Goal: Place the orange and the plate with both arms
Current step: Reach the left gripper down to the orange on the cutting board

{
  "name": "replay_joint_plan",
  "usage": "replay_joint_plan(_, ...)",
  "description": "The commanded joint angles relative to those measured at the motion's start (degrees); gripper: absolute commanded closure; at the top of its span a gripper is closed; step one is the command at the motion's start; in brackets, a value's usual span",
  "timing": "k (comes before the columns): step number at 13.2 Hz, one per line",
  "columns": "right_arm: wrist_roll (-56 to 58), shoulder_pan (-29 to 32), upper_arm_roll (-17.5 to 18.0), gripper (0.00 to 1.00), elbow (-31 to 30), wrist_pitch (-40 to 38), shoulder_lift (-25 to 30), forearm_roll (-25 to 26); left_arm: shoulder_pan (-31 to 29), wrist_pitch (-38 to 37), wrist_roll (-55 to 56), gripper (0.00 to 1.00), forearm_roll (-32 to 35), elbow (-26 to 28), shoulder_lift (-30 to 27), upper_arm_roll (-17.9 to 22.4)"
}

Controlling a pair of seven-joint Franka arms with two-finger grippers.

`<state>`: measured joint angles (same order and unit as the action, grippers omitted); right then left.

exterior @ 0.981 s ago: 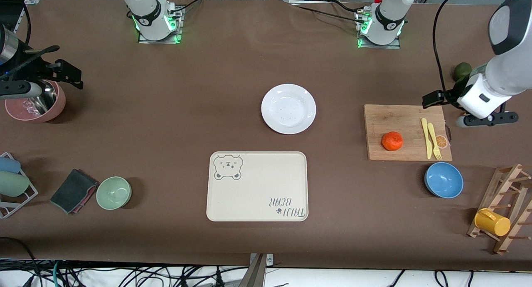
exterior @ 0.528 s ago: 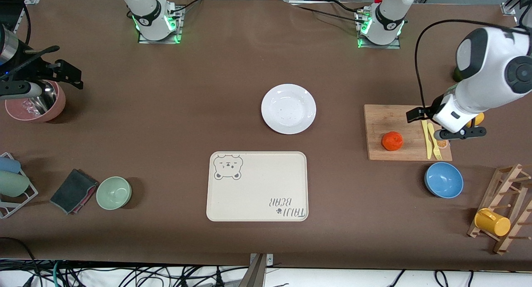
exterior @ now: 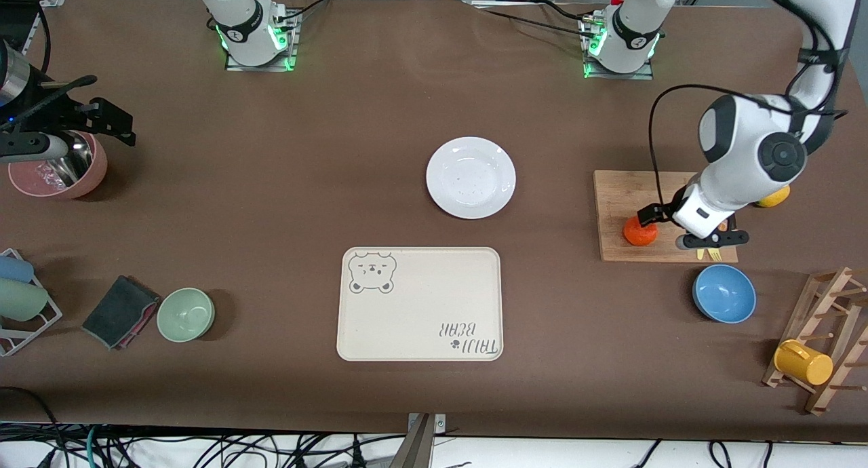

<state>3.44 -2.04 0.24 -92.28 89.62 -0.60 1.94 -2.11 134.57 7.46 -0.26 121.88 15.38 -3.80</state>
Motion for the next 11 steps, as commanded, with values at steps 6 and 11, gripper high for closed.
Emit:
replay_joint_plan(6,-0.54,0.20,0.02,0.00,0.96,-0.94,-0.36,-0.88,0.80,6.75,-0.08,0.00,0.35,0.90,5.89,-0.07)
replay_joint_plan(11,-0.63,0.20,0.02,0.00,0.96,-0.94,-0.28,-0.88,1.14,10.01,-0.17,0.50,0.44,1.52,7.30,0.72)
